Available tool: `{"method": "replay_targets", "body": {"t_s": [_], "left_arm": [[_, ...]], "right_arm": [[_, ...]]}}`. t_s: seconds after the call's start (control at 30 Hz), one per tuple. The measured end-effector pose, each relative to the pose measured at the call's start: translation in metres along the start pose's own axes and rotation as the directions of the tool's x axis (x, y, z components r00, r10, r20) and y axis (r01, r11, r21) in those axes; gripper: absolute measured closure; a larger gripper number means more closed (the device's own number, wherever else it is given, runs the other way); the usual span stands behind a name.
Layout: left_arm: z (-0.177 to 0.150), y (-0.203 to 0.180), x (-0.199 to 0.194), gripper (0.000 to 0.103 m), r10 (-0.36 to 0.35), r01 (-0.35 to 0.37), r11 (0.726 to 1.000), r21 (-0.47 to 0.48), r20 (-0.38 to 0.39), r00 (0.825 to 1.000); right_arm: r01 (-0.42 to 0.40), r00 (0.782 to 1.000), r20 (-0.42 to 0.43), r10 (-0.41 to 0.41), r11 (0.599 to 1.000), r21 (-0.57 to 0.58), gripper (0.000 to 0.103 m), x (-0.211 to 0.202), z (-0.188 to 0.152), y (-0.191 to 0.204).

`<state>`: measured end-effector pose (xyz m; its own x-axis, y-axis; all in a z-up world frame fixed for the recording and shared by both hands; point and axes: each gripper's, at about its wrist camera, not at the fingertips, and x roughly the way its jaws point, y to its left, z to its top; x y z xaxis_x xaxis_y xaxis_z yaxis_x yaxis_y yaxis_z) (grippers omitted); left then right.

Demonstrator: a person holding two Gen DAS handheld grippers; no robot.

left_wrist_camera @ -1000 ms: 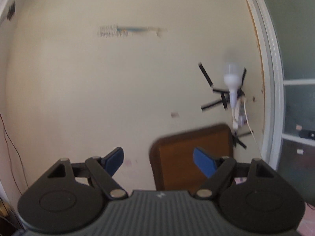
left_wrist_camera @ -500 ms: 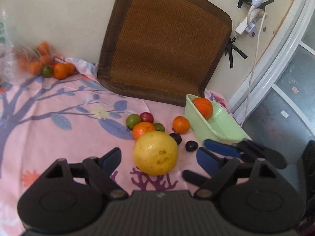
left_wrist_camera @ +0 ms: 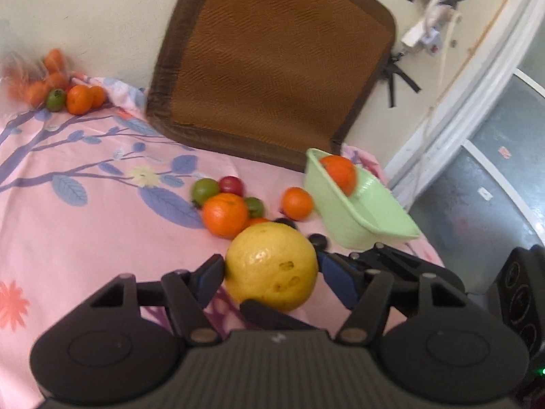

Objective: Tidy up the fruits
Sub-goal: 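Grasp the yellow grapefruit with the left tool, then carry the grapefruit into the green bowl and open the left tool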

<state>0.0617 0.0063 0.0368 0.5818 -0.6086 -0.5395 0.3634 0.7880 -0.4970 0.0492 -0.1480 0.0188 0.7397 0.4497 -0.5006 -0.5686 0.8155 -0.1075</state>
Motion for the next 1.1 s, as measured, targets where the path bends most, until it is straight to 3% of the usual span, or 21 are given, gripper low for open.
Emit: {"method": "replay_targets", "body": {"t_s": [0.2,0.37,0.47,0.6,0.67,0.77,0.83,0.97,1.1], "left_arm": [[-0.022,-0.057,0.015,0.038,-0.074,0.076,0.993,0.087,-0.032,0.997],[-0.042,-0.093,0.048,0.038,-0.093,0.108,0.985,0.134,-0.117,0.989],[-0.052,-0.103,0.062,0.036,-0.078,0.100,0.985,0.143,-0.153,0.985],[-0.055,-0.109,0.062,0.021,-0.062,0.088,0.984,0.155,-0.163,0.985],[-0.055,-0.109,0.058,0.020,-0.046,0.072,0.984,0.164,-0.152,0.987],[-0.055,-0.108,0.058,0.021,-0.036,0.062,0.985,0.159,-0.159,0.987],[-0.055,-0.108,0.064,0.037,-0.049,0.077,0.986,0.148,-0.183,0.982],[-0.048,-0.118,0.072,0.038,-0.041,0.073,0.984,0.164,-0.190,0.981],[-0.007,-0.148,0.072,0.038,-0.071,0.101,0.967,0.236,-0.133,0.989]], "right_arm": [[0.105,0.994,0.039,-0.105,0.994,0.004,0.042,-0.061,-0.023,-0.002],[0.206,0.978,0.020,-0.206,0.978,0.021,0.042,-0.097,-0.049,-0.010],[0.220,0.975,-0.006,-0.220,0.973,0.066,0.042,-0.105,-0.061,-0.019],[0.201,0.979,0.001,-0.202,0.975,0.092,0.041,-0.110,-0.068,-0.023],[0.196,0.980,0.012,-0.198,0.977,0.086,0.040,-0.110,-0.070,-0.023],[0.180,0.983,0.016,-0.183,0.978,0.104,0.037,-0.111,-0.076,-0.025],[0.167,0.986,-0.010,-0.167,0.977,0.130,0.037,-0.106,-0.077,-0.030],[0.133,0.991,-0.019,-0.132,0.969,0.207,0.043,-0.106,-0.076,-0.041],[0.183,0.979,0.049,-0.196,0.963,0.198,0.043,-0.119,-0.060,-0.053]]}}
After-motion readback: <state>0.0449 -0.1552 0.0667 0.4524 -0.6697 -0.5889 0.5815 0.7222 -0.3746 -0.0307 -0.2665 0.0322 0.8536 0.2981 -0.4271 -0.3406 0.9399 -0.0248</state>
